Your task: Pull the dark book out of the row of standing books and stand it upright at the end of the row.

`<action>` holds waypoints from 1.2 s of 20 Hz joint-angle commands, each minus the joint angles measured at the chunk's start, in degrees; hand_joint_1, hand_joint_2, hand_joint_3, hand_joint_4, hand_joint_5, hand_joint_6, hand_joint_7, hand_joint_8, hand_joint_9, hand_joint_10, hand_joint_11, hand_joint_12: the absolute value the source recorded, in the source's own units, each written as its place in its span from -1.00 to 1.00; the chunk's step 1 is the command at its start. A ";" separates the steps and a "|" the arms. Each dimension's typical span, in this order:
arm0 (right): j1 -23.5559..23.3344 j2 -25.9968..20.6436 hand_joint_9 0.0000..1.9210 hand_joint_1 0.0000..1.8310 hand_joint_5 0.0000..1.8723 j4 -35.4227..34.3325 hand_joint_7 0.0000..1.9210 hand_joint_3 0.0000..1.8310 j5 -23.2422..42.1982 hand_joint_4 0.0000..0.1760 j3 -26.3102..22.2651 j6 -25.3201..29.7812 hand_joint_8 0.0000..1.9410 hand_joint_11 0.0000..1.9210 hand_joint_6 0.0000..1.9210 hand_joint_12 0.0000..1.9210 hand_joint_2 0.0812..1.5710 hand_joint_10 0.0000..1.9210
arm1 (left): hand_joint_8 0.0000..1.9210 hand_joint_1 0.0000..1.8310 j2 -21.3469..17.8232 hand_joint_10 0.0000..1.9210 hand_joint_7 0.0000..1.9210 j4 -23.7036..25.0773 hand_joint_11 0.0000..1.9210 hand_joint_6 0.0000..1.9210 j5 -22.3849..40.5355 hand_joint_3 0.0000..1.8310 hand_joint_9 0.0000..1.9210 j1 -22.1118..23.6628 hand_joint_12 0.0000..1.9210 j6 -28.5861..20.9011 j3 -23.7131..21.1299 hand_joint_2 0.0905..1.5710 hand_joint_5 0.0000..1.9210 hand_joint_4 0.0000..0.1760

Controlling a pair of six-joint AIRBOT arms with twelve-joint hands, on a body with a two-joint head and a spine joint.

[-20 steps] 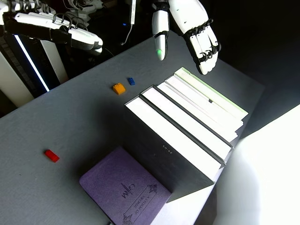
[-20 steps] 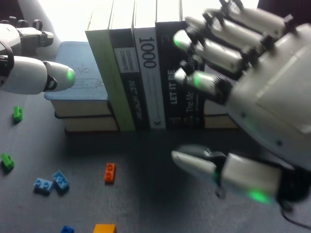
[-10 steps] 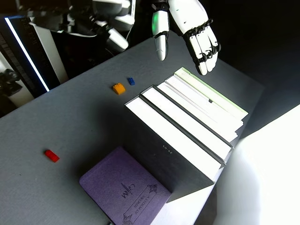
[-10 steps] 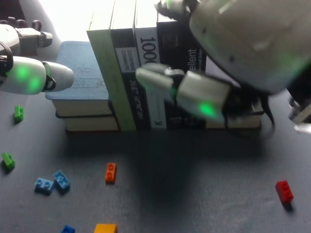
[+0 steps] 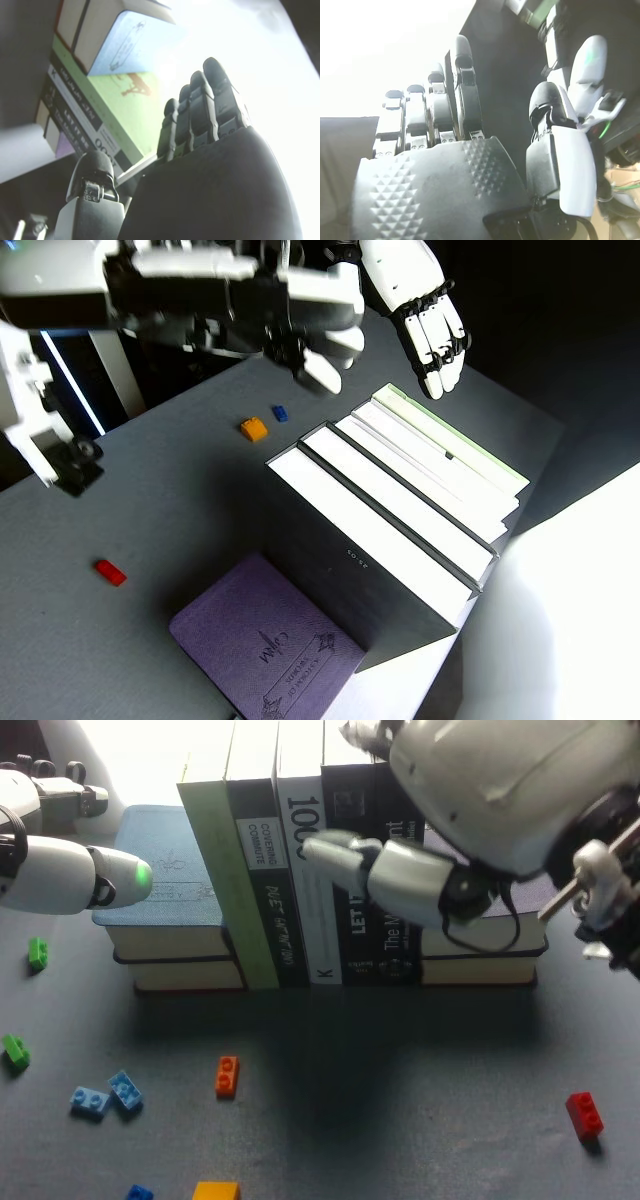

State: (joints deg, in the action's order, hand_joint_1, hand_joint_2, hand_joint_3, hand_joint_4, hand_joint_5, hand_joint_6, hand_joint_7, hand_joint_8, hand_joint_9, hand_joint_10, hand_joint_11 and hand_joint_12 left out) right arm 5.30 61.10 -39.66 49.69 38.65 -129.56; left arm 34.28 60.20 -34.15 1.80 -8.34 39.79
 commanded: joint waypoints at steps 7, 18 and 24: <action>1.08 0.90 -0.93 -1.00 -0.28 4.96 -0.73 -1.00 5.51 -1.00 0.96 0.66 -1.00 -0.99 -1.00 -1.00 0.45 -1.00 | -1.00 -1.00 -0.42 -1.00 -0.87 3.14 -1.00 -1.00 1.62 -1.00 -0.85 0.68 -0.38 0.16 -0.12 0.60 -0.88 -0.81; 2.96 0.85 -0.93 -1.00 -0.27 4.89 -0.71 -1.00 5.53 -1.00 0.85 0.01 -0.97 -1.00 -0.99 -1.00 0.45 -0.99 | -1.00 -1.00 -0.42 -1.00 -0.90 3.14 -1.00 -1.00 1.62 -1.00 -0.87 0.71 -0.44 0.16 -0.16 0.62 -0.92 -0.78; 4.75 -1.01 -0.93 -1.00 -0.25 0.60 -0.74 -1.00 4.38 -1.00 -2.75 -2.38 -1.00 -0.98 -0.99 -0.99 0.45 -0.99 | -0.99 -1.00 -0.42 -0.99 -0.87 3.15 -1.00 -0.99 1.62 -1.00 -0.85 0.72 -0.40 0.16 -0.14 0.61 -0.88 -0.93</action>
State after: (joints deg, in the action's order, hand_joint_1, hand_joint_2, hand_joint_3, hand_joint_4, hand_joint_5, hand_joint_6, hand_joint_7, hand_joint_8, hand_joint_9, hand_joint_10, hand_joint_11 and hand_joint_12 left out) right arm 9.58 60.45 -39.79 52.51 35.94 -131.48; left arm 34.28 60.18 -34.13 1.80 -8.34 39.79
